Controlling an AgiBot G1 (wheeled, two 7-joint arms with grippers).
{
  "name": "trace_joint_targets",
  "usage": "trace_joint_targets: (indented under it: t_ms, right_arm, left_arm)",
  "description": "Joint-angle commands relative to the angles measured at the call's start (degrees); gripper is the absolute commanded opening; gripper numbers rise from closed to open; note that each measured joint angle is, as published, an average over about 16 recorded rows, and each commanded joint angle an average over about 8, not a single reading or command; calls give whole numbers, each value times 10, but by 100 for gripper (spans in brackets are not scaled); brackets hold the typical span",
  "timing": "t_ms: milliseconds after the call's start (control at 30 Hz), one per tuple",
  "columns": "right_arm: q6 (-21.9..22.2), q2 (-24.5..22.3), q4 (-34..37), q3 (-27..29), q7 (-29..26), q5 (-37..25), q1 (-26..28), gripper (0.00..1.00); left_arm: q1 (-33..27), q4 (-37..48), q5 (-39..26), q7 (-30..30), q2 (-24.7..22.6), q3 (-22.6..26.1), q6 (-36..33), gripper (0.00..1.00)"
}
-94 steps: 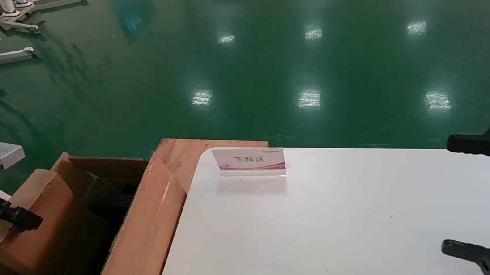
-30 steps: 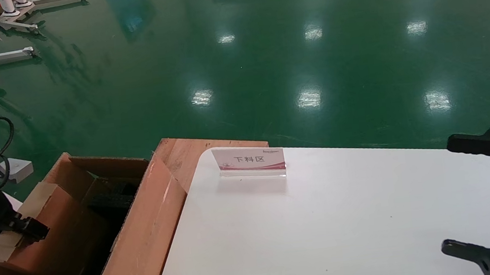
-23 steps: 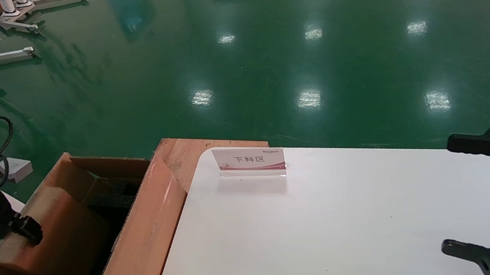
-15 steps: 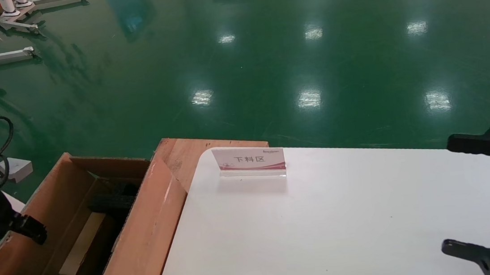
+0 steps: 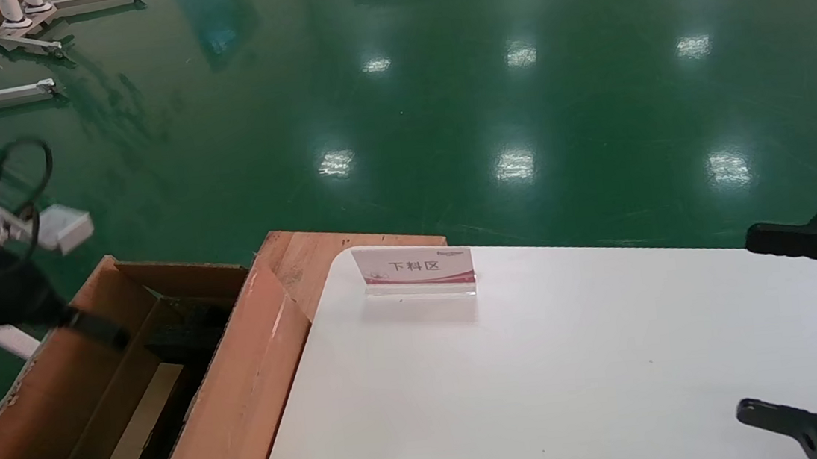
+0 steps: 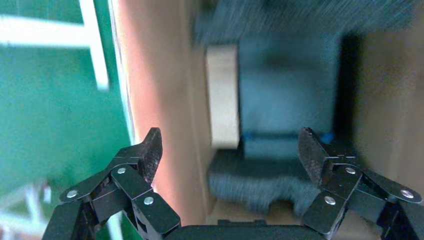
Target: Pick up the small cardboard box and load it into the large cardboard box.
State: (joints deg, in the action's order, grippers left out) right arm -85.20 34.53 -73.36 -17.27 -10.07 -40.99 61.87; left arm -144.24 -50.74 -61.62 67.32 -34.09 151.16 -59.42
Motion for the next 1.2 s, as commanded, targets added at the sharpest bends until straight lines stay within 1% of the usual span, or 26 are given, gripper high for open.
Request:
trace_joint_targets:
  t_ms: [33,200,300,400,533,700,800,900,1200]
  right_arm:
    - [0,0,0,0,0,0,0,100]
    - [0,0,0,0,0,0,0,100]
    - [0,0,0,0,0,0,0,100]
    - [0,0,0,0,0,0,0,100]
    - [0,0,0,0,0,0,0,100]
    - [0,0,0,0,0,0,0,100]
    - [0,0,0,0,0,0,0,100]
    - [0,0,1,0,0,0,0,100]
    - [0,0,1,-1,1,0,0,100]
  left_arm:
    - [-34,-39,-3,-18,15,-8,16,100]
    - [-128,-159,-8,-80,92,-33,33,100]
    - [-169,-213,-13,-105,129,-44,35,100]
    - [-197,-255,-17,-118,156,-54,35,100]
    - [-212,-279,-19,-123,172,-60,35,100]
    - [-198,-266,-18,-123,164,-66,31,100]
    - [-171,-262,-13,-133,158,-95,24,100]
    - [-131,-264,-4,-152,153,-149,12,100]
    - [24,-258,28,-219,127,-344,-32,100]
